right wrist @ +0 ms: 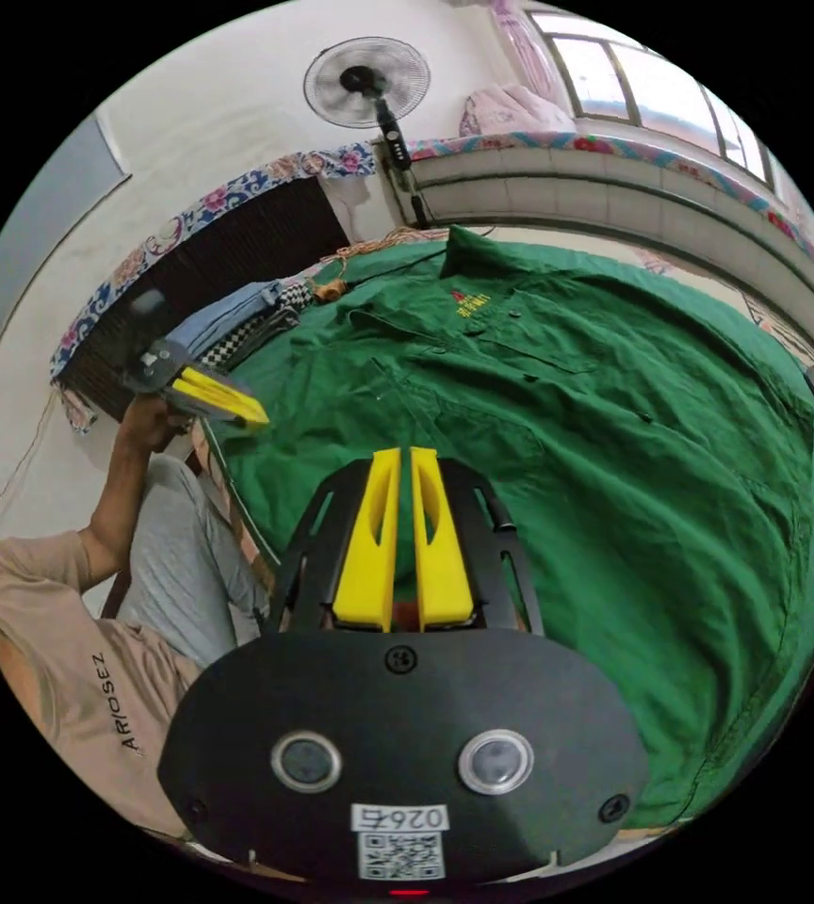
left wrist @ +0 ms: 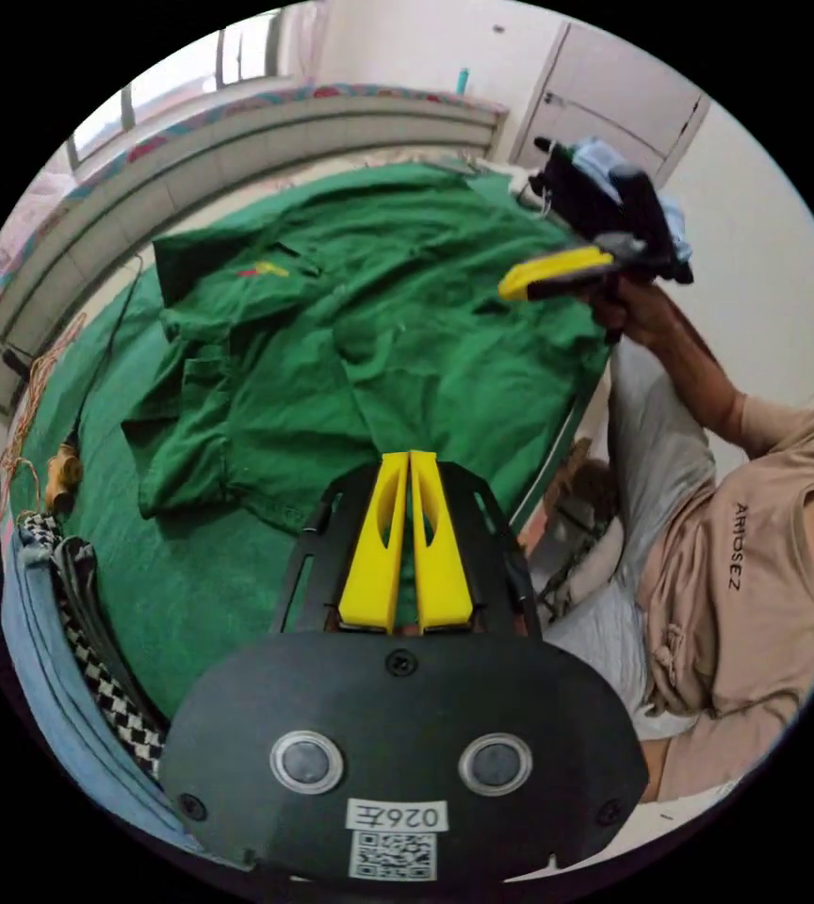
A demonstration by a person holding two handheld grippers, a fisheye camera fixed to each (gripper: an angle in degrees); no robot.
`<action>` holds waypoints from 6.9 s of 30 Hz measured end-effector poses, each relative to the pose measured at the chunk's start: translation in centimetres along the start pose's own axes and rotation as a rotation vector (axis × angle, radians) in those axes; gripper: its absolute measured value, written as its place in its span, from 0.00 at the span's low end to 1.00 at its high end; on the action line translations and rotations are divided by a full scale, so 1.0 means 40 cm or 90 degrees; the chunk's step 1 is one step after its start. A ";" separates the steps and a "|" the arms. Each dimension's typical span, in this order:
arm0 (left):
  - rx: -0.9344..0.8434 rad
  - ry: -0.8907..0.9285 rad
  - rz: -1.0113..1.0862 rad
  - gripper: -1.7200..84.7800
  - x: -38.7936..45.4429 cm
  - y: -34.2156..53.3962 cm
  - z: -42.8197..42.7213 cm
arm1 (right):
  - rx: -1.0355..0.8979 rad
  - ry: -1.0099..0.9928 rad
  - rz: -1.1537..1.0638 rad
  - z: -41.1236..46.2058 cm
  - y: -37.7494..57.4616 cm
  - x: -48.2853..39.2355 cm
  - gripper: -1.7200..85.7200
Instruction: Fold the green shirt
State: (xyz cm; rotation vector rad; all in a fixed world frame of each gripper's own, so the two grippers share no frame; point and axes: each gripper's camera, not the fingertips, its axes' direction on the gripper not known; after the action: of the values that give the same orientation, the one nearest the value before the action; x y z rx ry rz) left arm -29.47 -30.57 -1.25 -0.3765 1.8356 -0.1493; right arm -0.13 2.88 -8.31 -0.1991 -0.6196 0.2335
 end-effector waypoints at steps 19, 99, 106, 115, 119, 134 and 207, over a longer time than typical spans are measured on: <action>0.242 0.050 -0.167 0.10 -0.444 -0.311 -0.144 | 0.040 -0.079 0.113 -0.004 -0.154 0.276 0.01; 0.089 0.296 0.273 0.06 -0.673 -0.481 0.123 | 0.065 -0.183 -0.076 0.217 -0.724 0.705 0.09; -0.034 0.030 -0.028 0.01 -0.827 -0.490 0.297 | -0.116 -0.189 -0.076 0.376 -0.737 0.651 0.03; 0.018 -0.030 -0.041 0.01 -0.834 -0.445 0.432 | -0.071 -0.081 -0.080 0.362 -0.709 0.584 0.01; -0.078 -0.129 -0.111 0.01 -0.933 -0.518 0.564 | -0.123 -0.020 -0.033 0.482 -0.811 0.598 0.01; -0.058 -0.192 -0.143 0.01 -0.857 -0.193 0.680 | -0.154 -0.078 -0.040 0.321 -0.693 0.500 0.01; -0.392 -0.105 0.059 0.19 0.279 -0.784 2.333 | 0.160 0.012 0.284 -0.909 0.503 0.636 0.00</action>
State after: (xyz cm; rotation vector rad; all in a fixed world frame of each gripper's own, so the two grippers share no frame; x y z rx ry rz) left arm 62.09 -55.35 -29.86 -0.7043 1.7003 0.5095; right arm 38.40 24.91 -28.41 -0.0945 -0.5152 0.7351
